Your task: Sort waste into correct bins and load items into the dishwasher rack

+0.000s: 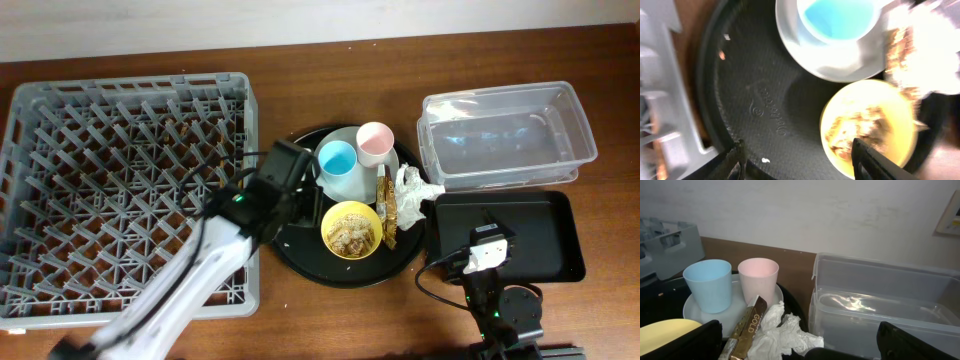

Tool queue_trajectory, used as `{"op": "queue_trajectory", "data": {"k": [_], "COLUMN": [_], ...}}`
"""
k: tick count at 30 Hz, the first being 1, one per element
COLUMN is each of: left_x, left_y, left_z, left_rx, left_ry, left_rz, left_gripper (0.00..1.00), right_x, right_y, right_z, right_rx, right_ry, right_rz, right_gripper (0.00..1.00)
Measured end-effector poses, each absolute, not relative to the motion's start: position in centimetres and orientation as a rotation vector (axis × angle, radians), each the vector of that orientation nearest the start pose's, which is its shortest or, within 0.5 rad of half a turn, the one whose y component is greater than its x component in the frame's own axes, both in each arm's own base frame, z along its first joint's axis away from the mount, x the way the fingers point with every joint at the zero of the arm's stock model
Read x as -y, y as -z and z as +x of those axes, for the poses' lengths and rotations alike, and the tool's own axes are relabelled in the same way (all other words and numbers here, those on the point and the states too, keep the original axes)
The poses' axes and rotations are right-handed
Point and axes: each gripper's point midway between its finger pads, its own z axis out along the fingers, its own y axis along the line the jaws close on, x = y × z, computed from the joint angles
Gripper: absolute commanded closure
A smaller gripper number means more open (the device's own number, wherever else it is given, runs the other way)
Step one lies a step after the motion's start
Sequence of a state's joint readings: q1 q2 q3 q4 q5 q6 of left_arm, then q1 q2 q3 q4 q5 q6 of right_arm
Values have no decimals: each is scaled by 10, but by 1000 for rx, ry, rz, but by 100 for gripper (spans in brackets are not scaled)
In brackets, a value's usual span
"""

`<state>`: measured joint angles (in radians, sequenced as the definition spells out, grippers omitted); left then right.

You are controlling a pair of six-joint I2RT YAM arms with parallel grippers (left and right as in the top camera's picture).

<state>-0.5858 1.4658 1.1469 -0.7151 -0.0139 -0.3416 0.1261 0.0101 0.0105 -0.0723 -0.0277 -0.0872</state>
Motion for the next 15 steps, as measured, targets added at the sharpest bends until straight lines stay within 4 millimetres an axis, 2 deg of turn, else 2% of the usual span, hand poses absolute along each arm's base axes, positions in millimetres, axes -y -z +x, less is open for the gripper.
{"op": "queue_trajectory", "data": {"k": [3, 5, 7, 8, 10, 11, 12, 15], "left_x": [186, 156, 132, 112, 82, 71, 65, 55], "left_y": [-189, -208, -213, -211, -206, -204, -203, -203], "left_z": [302, 304, 308, 309, 311, 310, 311, 313], "left_rx": [-2525, -2489, -2486, -2502, -2531, -2541, -2541, -2533], "left_ry": [348, 333, 308, 283, 239, 223, 216, 208], "left_rz": [271, 166, 77, -13, -154, -206, -241, -293], "left_gripper": [32, 30, 27, 24, 15, 7, 2, 1], "right_x": [-36, -36, -36, -36, -36, -36, -36, -36], "right_y": [-159, -159, -159, -159, -159, -159, -159, -159], "right_z": [244, 244, 244, 244, 244, 244, 244, 244], "right_rx": [-1631, -1631, -1631, -1631, -1631, -1632, -1632, -1631], "right_ry": [-53, -53, -53, -52, -53, -53, -53, -53], "right_rz": [-196, -196, -196, -196, -196, -196, -196, -196], "right_gripper": [1, 1, 1, 1, 2, 1, 2, 1]}}
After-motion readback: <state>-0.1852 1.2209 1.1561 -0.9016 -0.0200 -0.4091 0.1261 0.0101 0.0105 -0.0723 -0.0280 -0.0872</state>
